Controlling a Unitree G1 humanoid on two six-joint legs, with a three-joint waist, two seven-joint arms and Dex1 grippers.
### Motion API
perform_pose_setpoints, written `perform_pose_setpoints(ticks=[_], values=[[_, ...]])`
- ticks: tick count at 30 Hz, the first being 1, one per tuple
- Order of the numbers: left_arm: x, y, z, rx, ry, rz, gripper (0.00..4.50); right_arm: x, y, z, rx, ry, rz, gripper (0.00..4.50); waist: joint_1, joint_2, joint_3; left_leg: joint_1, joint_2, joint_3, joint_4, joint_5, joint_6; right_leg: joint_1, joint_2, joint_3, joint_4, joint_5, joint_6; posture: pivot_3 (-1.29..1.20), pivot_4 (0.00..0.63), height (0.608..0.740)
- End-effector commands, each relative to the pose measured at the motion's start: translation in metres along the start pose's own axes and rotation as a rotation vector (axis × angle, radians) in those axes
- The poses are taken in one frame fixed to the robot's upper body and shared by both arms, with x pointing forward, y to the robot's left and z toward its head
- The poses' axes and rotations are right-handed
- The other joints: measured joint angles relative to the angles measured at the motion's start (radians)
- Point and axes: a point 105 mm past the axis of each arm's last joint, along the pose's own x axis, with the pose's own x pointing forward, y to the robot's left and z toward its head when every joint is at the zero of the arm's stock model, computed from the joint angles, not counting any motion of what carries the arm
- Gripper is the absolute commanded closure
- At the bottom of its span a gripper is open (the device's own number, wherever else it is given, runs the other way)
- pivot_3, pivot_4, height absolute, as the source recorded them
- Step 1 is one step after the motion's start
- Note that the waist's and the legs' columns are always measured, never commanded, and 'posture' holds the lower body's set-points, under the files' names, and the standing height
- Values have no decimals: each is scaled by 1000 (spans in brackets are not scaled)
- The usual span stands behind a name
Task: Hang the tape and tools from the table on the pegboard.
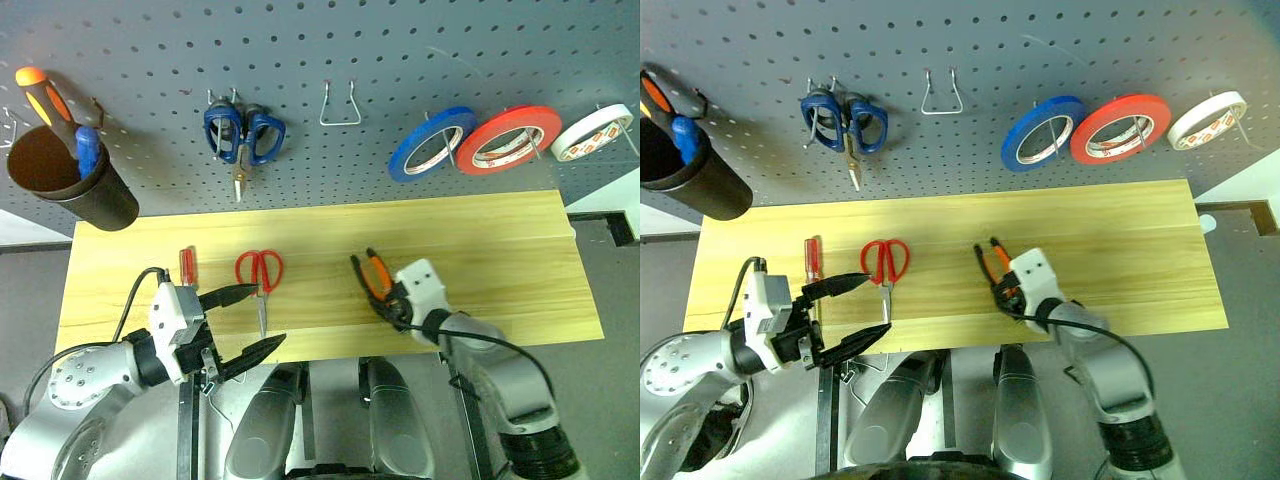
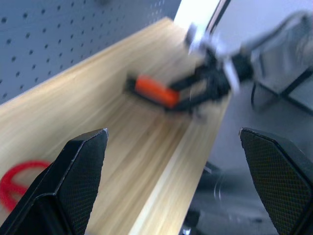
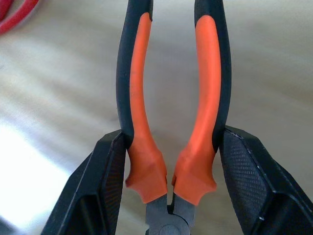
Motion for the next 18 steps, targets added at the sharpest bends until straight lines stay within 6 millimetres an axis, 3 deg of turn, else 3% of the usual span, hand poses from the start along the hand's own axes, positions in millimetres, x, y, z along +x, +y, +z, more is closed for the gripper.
perform_pose_setpoints(ticks=[1, 11, 18], values=[[-3, 2, 5, 27, -14, -10, 0, -22, -3, 27, -49, -115, 26, 1976, 8, -1, -1, 0, 0, 0, 0, 0, 0, 0, 0, 0, 0, 0, 0, 106, 367, 710], [3, 17, 12, 83, -73, -23, 0, -59, -6, 51, -126, -247, 108, 1976, 39, -5, -3, 0, 0, -1, 1, 0, 0, 2, 0, -2, -2, 1, 0, 106, 337, 710], [5, 14, 20, 93, -156, -31, 0, -77, -3, 70, -131, -353, 202, 1976, 34, -9, -7, 0, 0, 0, 1, 0, 0, 2, 0, -3, -2, 1, 1, 106, 322, 710]])
